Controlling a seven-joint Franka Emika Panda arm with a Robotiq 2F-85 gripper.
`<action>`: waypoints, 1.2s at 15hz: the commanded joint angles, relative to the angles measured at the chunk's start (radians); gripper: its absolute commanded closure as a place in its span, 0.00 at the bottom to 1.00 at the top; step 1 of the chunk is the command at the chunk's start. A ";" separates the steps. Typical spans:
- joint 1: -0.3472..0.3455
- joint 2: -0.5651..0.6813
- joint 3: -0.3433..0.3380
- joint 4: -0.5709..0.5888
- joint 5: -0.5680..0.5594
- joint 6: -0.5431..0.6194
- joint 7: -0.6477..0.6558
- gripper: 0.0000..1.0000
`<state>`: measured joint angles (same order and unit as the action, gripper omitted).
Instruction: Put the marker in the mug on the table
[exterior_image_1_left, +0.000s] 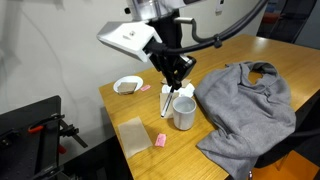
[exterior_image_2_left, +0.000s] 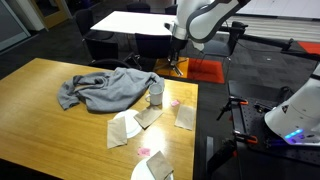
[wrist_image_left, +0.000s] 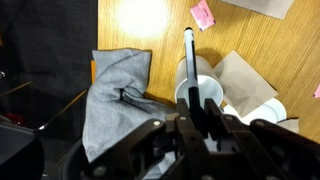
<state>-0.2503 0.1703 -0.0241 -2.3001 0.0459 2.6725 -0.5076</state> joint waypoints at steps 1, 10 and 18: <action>0.042 0.007 -0.051 -0.004 -0.057 -0.056 0.146 0.95; 0.069 0.173 -0.120 0.037 -0.095 -0.046 0.401 0.95; 0.046 0.372 -0.133 0.176 -0.058 -0.066 0.465 0.95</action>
<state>-0.2027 0.4684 -0.1552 -2.2009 -0.0241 2.6297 -0.0694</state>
